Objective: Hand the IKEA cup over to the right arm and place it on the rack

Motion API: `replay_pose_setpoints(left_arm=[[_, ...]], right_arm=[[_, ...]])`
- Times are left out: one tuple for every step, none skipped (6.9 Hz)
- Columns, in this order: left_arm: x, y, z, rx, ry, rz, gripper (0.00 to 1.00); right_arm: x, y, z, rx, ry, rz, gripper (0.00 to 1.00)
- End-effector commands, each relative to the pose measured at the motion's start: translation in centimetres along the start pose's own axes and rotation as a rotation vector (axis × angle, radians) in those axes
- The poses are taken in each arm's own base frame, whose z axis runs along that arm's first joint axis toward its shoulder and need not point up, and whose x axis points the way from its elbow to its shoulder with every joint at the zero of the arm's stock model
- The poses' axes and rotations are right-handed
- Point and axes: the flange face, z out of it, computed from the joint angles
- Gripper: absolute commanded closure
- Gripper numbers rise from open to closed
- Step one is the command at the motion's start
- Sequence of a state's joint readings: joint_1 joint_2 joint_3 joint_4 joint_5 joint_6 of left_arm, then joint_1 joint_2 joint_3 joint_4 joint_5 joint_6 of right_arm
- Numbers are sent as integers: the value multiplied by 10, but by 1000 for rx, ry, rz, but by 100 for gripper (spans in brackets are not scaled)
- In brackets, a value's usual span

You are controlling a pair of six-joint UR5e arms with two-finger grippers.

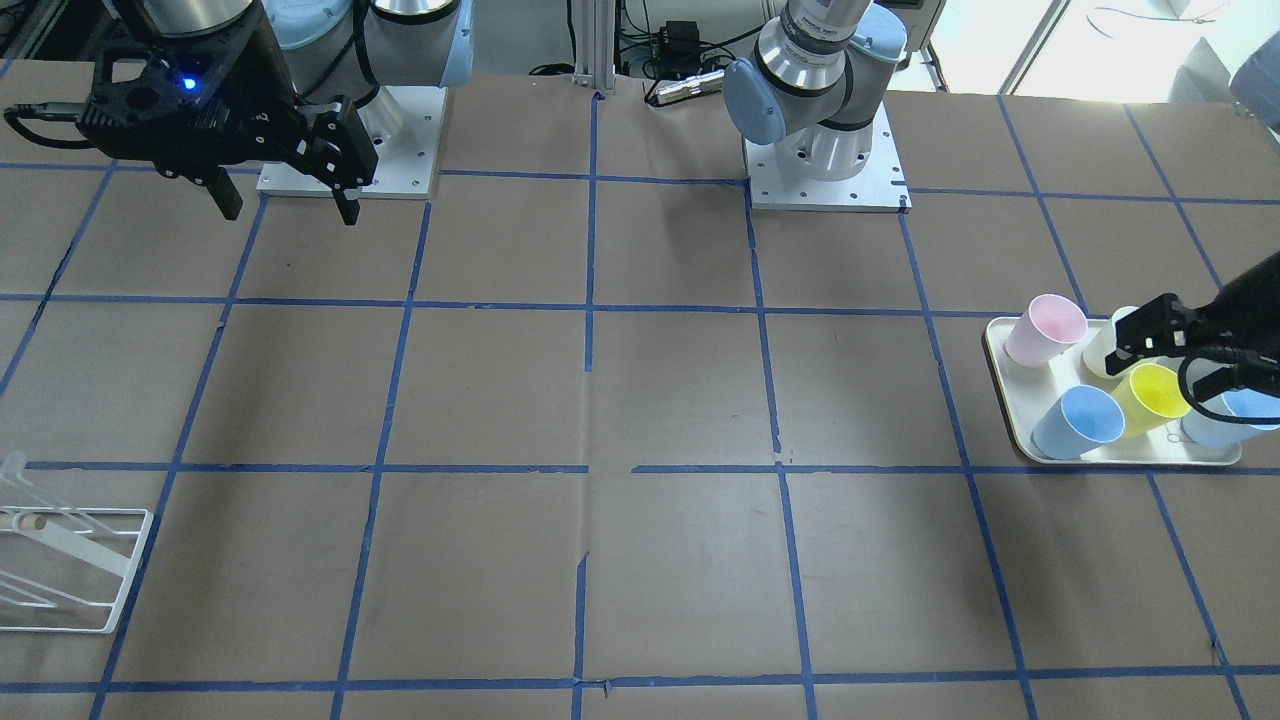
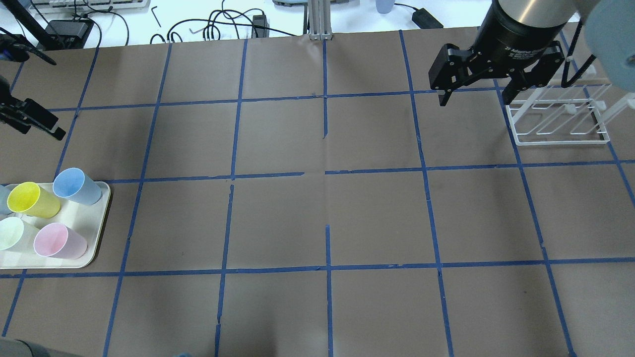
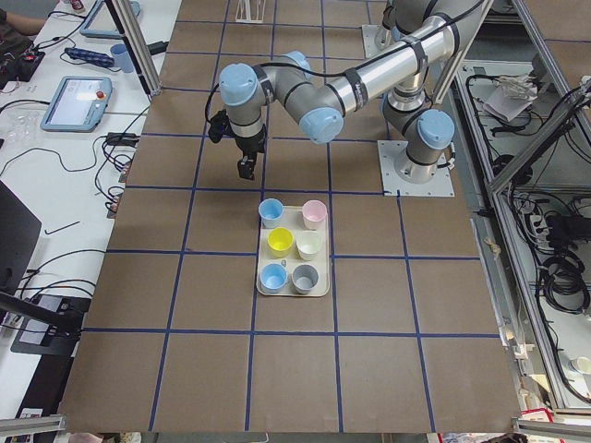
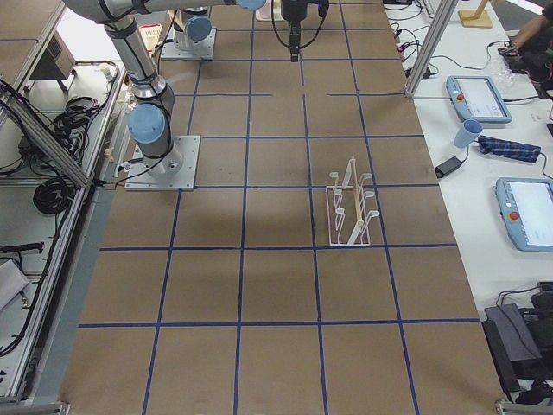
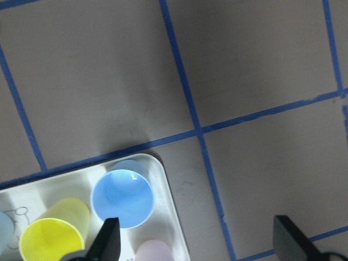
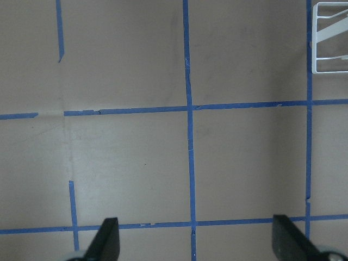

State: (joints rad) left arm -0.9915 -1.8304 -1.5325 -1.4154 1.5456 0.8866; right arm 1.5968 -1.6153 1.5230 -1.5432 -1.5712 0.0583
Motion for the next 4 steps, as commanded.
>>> replay_pose_setpoints(left_arm=[[-51,3,45,-24,-28,104,0],[-68,6,59,-28,-17,127,0],[-81,9,80,-21,-30,147,0],[-90,8,94,-16,-37,193,0]], right_arm=[[0,0,0,0,1,0,0],[0,0,0,0,1,0,0],[0,0,0,-2,1,0,0],[0,0,0,0,1,0,0]])
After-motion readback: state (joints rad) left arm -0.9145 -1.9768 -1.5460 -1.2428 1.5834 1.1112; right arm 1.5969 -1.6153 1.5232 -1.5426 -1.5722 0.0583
